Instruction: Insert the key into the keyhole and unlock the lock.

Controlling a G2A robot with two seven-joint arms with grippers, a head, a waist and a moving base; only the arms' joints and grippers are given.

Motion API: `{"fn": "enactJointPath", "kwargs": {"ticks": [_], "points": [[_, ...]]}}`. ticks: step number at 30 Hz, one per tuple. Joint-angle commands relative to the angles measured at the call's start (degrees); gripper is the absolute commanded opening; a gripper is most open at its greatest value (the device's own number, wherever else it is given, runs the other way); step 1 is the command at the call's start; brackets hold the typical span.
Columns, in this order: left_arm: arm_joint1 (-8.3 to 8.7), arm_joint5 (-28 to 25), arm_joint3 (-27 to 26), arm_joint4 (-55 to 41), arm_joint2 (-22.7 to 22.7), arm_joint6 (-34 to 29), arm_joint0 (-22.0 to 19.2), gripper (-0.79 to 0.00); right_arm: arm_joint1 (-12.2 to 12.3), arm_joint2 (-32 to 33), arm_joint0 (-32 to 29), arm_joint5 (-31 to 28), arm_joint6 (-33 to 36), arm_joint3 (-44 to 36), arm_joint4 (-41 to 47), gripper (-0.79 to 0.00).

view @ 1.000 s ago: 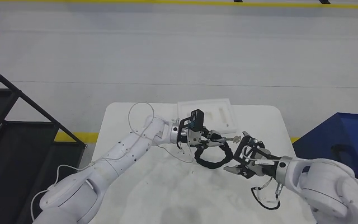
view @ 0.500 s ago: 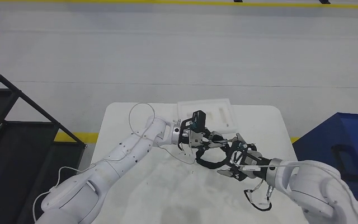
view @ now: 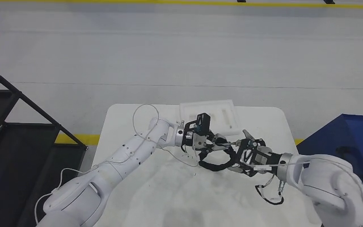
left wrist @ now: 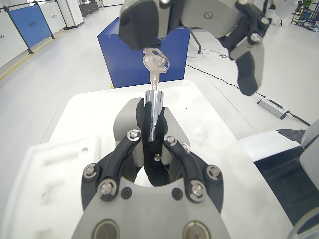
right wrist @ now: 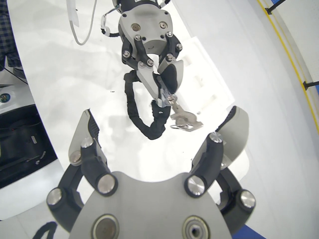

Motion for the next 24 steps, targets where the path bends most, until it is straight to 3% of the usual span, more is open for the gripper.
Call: {"fn": "enactJointPath", "kwargs": {"ticks": [1,4,6,7,24], "points": [[0.17,0.0,-0.2,0.47,0.31,0.12,-0.05,-0.785,0.12,0.97,-0.01,-2.19,-2.71,0.72,-2.22,0.0],[0.49,0.0,-0.45,0.89,1.0,0.18,-0.14,-0.785,0.29,1.68,-0.34,-4.64,-5.96,1.19,-5.31,-0.028],[0.7,0.0,-0.55,1.03,1.47,0.12,-0.32,-0.785,0.38,1.81,-0.44,-5.86,-7.34,1.26,-7.22,-0.323],[0.78,0.0,-0.65,0.99,1.74,0.16,-0.4,-0.785,0.41,1.71,-0.48,-6.24,-7.91,1.24,-8.18,-0.394],[1.8,0.0,-0.81,-0.69,4.69,0.91,-2.23,-0.785,0.61,-1.55,-1.2,-6.19,-11.58,-0.9,-21.8,-0.619]]}}
